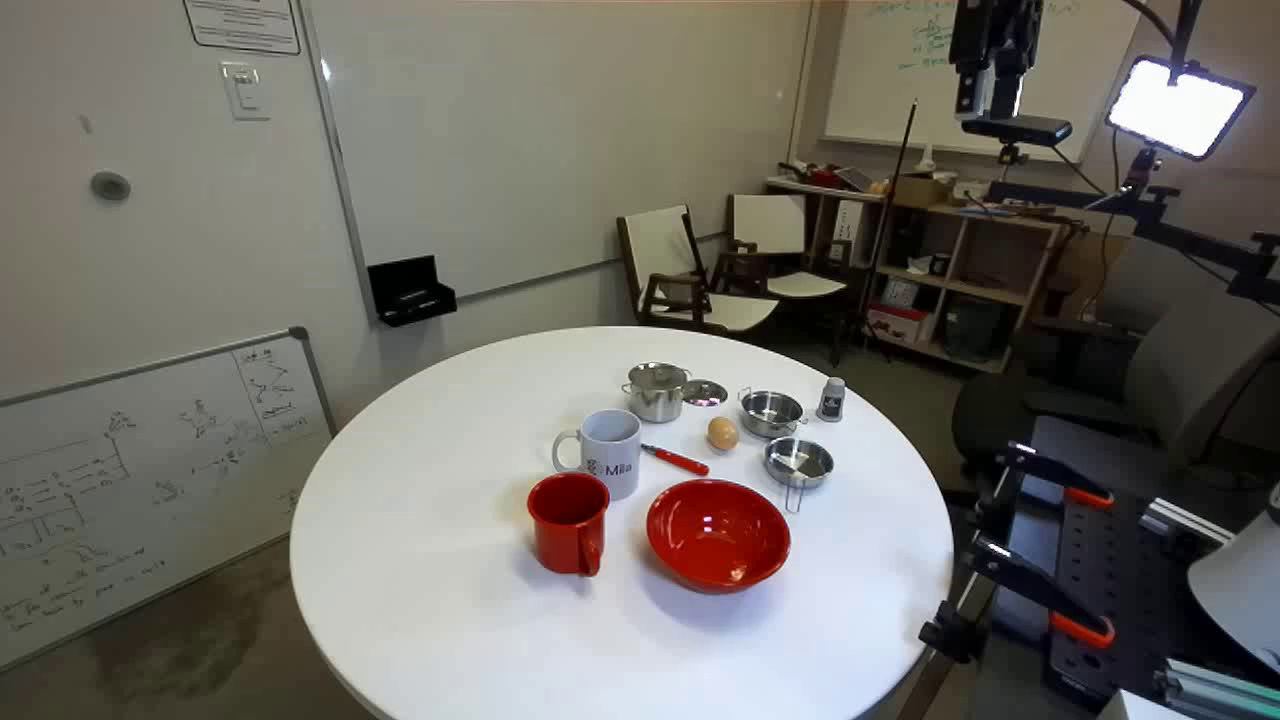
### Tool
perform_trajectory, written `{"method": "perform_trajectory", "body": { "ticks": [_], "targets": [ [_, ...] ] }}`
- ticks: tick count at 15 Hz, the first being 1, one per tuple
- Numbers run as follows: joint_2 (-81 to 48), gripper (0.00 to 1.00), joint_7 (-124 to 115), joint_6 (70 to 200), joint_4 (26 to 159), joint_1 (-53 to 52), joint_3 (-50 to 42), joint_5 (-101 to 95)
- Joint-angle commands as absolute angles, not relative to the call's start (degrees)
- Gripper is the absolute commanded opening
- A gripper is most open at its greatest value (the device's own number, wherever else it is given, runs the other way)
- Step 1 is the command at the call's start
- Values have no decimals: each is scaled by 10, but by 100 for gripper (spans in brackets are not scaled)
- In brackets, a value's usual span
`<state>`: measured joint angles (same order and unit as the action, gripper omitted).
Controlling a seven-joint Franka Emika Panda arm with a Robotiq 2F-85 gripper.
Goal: Place the egg inside the red bowl
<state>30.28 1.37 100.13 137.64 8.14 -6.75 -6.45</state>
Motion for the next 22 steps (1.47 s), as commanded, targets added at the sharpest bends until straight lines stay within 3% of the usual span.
{"method": "perform_trajectory", "body": {
  "ticks": [1, 10, 17, 22],
  "targets": [
    [303, 100, 13, 1000, 1375, 80, -69, -65],
    [260, 100, -46, 1030, 1358, 79, -40, -72],
    [91, 100, -171, 1181, 1335, 72, -5, -72],
    [-61, 100, -84, 1271, 1309, 55, -21, -29]
  ]
}}
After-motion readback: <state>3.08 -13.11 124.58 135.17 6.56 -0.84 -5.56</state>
